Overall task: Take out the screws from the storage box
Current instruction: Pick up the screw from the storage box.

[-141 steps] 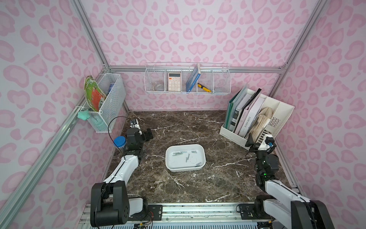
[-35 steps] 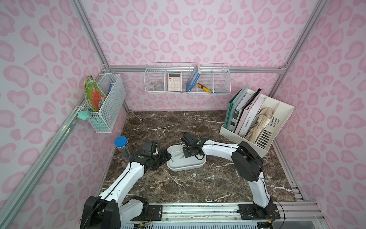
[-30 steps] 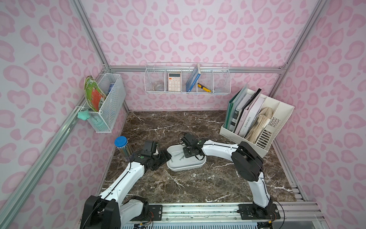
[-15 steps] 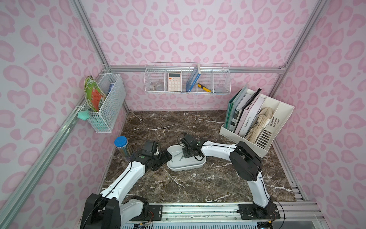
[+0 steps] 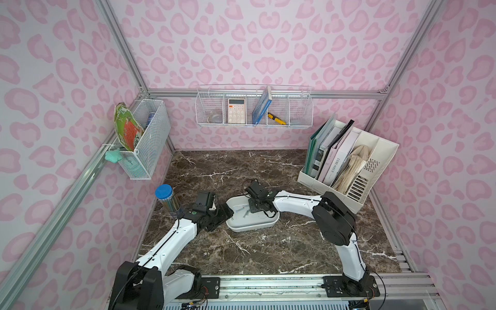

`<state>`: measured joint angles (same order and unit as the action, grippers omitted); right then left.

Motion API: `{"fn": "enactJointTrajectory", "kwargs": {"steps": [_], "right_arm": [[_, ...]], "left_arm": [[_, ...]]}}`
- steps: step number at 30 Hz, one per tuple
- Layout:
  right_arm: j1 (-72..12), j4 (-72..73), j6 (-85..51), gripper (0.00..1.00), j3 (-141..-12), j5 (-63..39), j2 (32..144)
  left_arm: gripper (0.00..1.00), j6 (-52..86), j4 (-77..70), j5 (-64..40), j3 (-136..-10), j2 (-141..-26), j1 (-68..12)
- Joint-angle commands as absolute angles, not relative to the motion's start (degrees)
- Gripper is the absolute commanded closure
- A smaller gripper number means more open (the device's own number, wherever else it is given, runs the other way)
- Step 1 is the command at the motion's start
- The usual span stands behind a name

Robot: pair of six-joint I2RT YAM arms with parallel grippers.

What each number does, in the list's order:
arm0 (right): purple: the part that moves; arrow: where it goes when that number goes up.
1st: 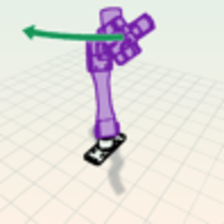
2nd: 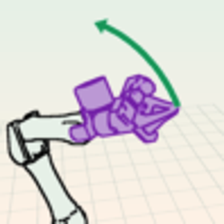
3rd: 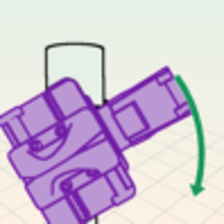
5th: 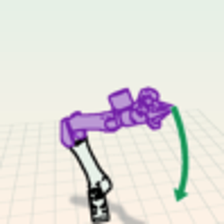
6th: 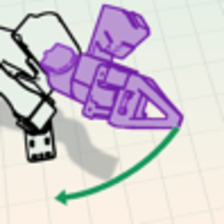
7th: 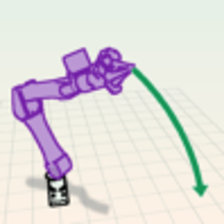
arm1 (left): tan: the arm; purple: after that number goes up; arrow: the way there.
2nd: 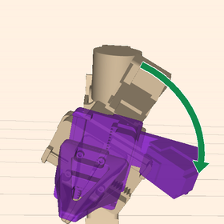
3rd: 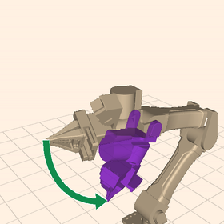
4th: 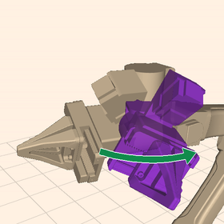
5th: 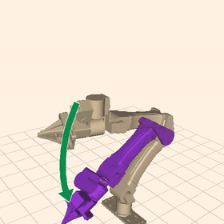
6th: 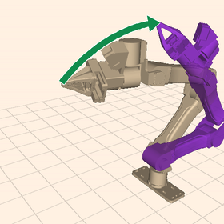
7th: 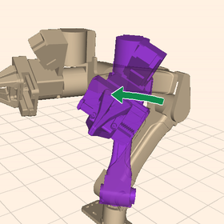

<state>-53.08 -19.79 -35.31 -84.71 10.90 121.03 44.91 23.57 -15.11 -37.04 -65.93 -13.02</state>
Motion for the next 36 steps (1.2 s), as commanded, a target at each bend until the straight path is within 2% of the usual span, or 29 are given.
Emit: {"fn": "enactJointTrajectory", "kwargs": {"steps": [1, 7, 15, 24, 36], "right_arm": [[-53.34, -20.04, -34.28, 1.0, -84.06, 7.81, 119.18], [-53.49, -19.1, -33.92, 0.98, -83.89, 7.24, 117.37], [-52.88, -22.23, -32.46, 0.84, -84.72, 9.82, 118.53], [-50.67, -23.9, -31.15, 0.83, -85.09, 9.43, 119.6], [-50.35, -24.94, -30.39, 0.89, -86.4, 6.65, 122.7]], "left_arm": [[0.2, 45.43, 23.44, -15.49, -37.49, -65.79, -13.01], [0.2, 45.86, 23.88, -15.56, -37.95, -65.06, -13.12], [0.2, 45.09, 25.57, -14.86, -39.09, -65.19, -13.18], [0.2, 44.38, 25.76, -14.84, -39.56, -66.53, -13.28], [0.2, 44.26, 25.75, -14.86, -39.2, -67.48, -13.38]]}}
